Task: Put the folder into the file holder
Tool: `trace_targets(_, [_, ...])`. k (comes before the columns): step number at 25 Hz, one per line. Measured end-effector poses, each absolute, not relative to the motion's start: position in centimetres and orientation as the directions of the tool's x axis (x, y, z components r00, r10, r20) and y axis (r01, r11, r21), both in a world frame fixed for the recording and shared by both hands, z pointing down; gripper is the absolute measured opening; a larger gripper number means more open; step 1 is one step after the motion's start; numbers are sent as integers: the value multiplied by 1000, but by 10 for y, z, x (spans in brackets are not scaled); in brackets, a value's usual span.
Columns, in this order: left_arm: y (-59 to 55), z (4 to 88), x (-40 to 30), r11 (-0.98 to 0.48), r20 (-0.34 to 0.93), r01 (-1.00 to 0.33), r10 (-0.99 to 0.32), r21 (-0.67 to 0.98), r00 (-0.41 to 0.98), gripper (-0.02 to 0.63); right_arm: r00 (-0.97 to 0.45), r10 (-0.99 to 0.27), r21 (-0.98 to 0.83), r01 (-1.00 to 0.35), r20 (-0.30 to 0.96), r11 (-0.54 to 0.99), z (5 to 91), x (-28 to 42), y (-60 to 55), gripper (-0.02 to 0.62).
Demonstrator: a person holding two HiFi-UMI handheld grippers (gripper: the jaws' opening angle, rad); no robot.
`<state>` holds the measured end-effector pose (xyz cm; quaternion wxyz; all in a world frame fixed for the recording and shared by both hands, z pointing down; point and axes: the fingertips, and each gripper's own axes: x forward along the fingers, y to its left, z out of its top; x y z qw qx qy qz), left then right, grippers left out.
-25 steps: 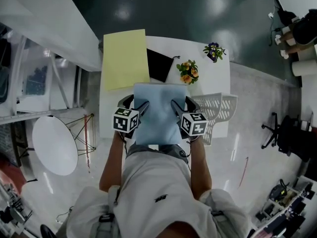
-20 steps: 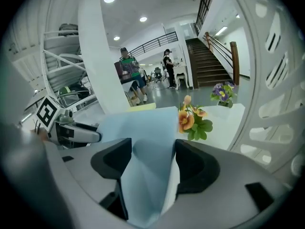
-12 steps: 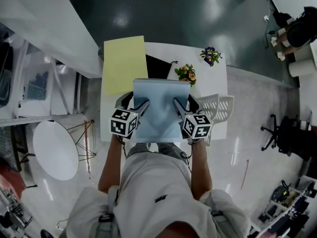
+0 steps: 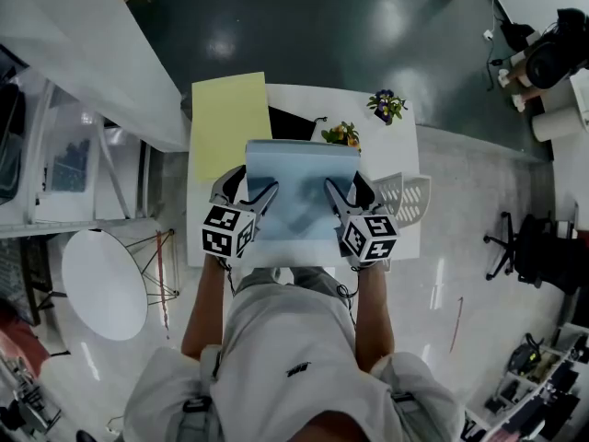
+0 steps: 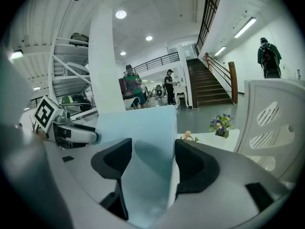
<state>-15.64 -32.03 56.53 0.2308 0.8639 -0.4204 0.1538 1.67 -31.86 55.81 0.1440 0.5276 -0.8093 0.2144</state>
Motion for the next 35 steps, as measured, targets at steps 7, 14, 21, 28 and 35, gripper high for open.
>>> trace_targets(7, [-323, 539, -155, -571, 407, -791, -684, 220, 606, 330, -397, -827, -190, -918, 399, 349, 536, 19, -319, 287])
trace_targets(14, [-322, 524, -153, -602, 372, -779, -693, 174, 618, 331, -388, -853, -187, -921, 350, 342, 520, 21, -316, 285])
trace_targets(21, [-319, 516, -152, -622, 348, -770, -697, 143, 627, 331, -383, -866, -170, -923, 321, 345, 511, 22, -313, 284])
trace_targets(28, [-308, 515, -152, -647, 319, -753, -693, 121, 647, 331, -384, -869, -191, -921, 312, 339, 519, 24, -298, 281])
trace_targets(35, [-303, 516, -155, -688, 294, -720, -673, 91, 679, 331, -384, -873, -189, -921, 301, 340, 520, 24, -292, 276])
